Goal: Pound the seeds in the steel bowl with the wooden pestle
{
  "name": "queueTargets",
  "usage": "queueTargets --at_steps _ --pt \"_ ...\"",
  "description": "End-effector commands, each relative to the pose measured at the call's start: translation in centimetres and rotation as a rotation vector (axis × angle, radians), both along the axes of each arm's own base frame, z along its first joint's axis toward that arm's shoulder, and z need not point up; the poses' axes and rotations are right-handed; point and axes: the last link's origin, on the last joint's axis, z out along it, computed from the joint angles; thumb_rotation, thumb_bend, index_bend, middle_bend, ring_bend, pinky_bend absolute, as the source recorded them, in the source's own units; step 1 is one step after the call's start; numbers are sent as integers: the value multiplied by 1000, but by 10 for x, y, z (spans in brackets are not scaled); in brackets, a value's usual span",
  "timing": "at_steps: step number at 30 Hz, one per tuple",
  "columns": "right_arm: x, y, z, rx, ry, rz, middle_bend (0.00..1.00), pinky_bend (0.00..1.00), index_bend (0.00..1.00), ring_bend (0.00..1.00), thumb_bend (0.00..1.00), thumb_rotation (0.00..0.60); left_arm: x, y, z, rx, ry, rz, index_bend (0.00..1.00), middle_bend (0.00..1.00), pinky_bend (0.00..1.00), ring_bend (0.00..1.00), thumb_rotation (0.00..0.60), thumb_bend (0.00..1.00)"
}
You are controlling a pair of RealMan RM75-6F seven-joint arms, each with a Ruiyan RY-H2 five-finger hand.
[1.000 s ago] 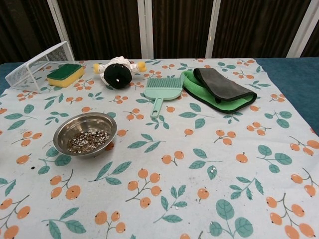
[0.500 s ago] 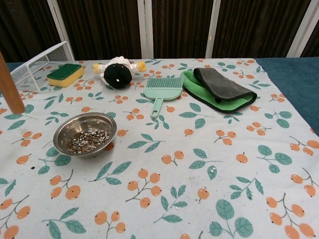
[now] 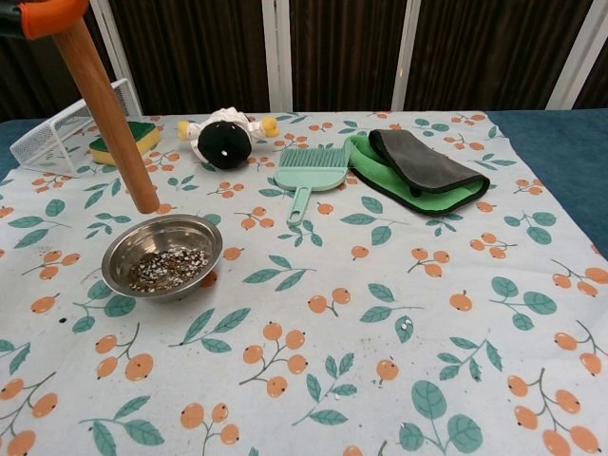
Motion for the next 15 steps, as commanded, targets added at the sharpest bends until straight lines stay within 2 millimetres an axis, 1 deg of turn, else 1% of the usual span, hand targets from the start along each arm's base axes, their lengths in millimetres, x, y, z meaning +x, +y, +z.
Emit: queueTargets --at_steps 1,10,15 --pt "0 0 0 0 0 0 0 0 0 0 323 600 -1 2 -14 -25 -35 -2 609 720 33 197 600 913" --pt "0 0 -1 1 2 2 0 0 0 0 324 600 -12 -4 -36 -57 -95 -16 609 720 33 197 600 913" --pt "0 0 -1 1 2 0 0 0 0 0 324 600 -15 -7 -39 -62 -99 -24 609 720 33 197 600 913"
